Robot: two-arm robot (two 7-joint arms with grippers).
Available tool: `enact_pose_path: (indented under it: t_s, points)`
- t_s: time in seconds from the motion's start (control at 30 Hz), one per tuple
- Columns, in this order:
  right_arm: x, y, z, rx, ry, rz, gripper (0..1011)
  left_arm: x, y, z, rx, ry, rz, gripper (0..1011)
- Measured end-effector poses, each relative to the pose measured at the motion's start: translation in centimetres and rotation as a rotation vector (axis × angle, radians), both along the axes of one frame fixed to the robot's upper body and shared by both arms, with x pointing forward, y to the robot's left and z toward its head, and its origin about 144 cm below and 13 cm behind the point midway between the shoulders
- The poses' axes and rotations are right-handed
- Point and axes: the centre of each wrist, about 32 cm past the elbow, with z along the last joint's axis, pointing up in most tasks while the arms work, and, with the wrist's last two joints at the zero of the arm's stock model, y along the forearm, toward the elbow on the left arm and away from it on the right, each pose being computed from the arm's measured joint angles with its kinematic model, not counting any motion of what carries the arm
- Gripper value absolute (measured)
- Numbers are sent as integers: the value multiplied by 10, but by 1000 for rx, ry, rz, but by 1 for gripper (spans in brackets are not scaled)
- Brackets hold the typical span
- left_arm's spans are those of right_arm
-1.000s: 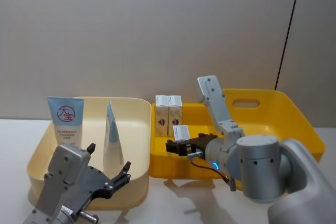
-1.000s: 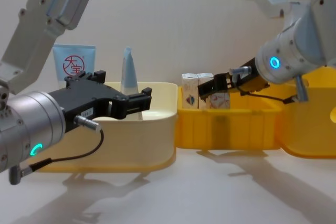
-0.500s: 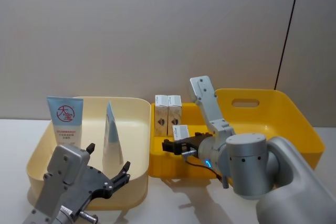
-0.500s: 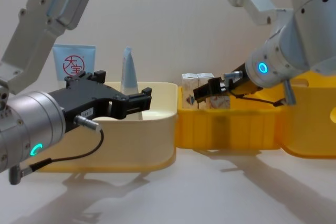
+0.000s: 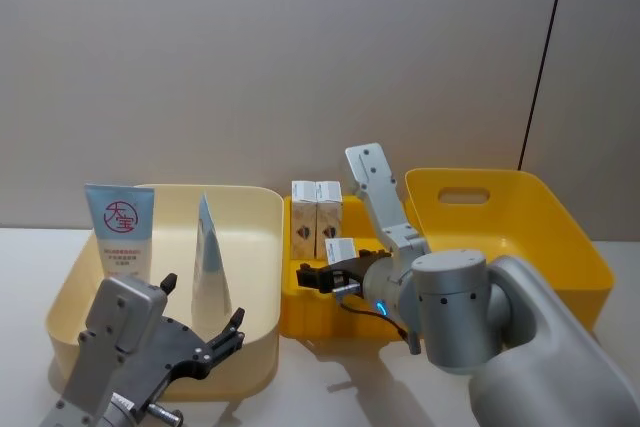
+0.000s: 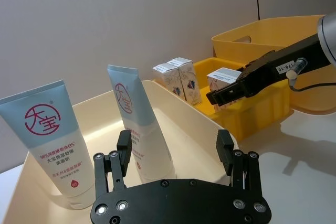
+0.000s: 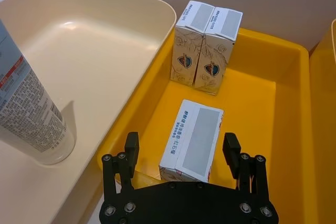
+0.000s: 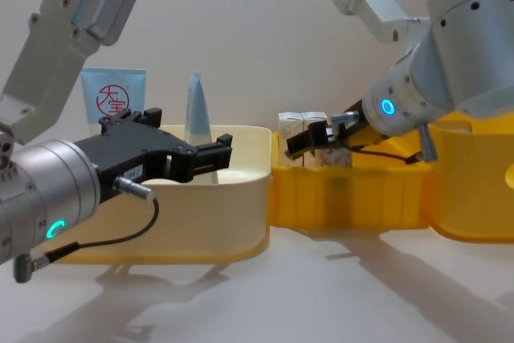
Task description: Bimanual collaborative sorting of washing and personal care products
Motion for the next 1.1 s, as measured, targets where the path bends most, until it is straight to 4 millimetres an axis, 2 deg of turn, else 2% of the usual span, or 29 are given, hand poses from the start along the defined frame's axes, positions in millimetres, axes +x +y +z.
enact_pose_path:
  t_s: [0.27,0.3,0.37,0.4,0.47,0.5,0.73,1.1]
  points:
    - [2,2,0,-2,-1,3,873,0,0,0,0,0,0,1003]
    - [2,2,0,-2,-2,3,810,0,0,0,0,0,0,1003]
    - [2,2,-1,-3,-1,4,768,0,0,0,0,0,0,1003]
    - [2,2,-1,-3,-1,4,712,0,0,0,0,0,0,1003]
    - [3,3,-1,-4,-1,4,651,0,0,0,0,0,0,1003]
    - [3,3,-1,-4,0,4,651,0,0,0,0,0,0,1004]
    - [3,3,-1,-5,-1,5,432,0,0,0,0,0,0,1003]
    - [2,2,1,-3,-24,7,429,0,0,0,0,0,0,1003]
